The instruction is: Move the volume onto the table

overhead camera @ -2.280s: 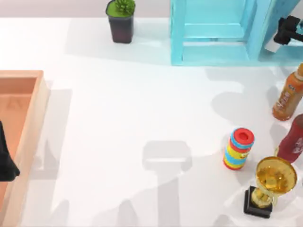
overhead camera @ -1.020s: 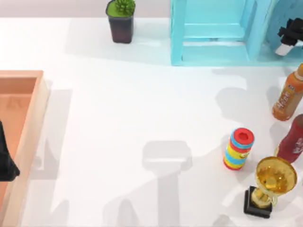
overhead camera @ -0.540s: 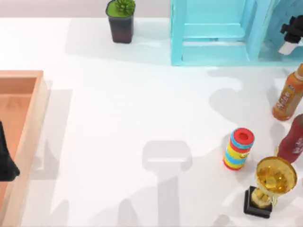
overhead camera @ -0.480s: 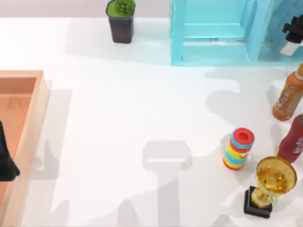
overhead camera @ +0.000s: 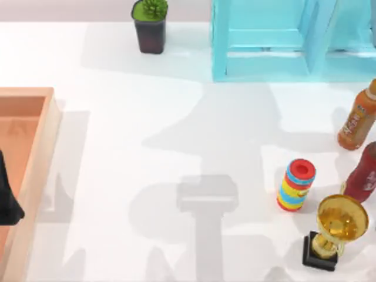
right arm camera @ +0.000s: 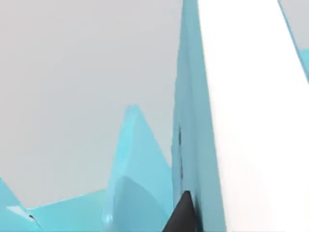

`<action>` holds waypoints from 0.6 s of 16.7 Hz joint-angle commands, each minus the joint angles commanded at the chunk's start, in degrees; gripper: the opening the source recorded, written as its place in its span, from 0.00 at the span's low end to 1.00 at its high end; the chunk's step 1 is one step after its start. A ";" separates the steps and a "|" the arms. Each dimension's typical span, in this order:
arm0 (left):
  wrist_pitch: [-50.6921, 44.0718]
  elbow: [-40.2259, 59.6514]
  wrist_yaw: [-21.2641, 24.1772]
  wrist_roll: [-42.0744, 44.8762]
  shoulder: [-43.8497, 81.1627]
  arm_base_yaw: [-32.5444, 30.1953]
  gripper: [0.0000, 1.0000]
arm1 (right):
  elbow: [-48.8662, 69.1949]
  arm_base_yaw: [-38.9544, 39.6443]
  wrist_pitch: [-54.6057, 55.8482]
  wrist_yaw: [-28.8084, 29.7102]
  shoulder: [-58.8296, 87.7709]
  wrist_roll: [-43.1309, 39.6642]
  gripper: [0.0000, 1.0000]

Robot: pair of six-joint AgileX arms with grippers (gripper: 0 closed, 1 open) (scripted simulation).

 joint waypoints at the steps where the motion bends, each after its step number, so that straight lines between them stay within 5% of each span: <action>1: 0.00 0.00 0.00 0.00 0.00 0.00 1.00 | -1.43 -0.17 -2.67 -0.12 -4.69 -0.08 0.00; 10: 0.00 0.00 0.00 0.00 0.00 0.00 1.00 | -10.89 -1.35 -15.82 -0.75 -21.03 -0.56 0.00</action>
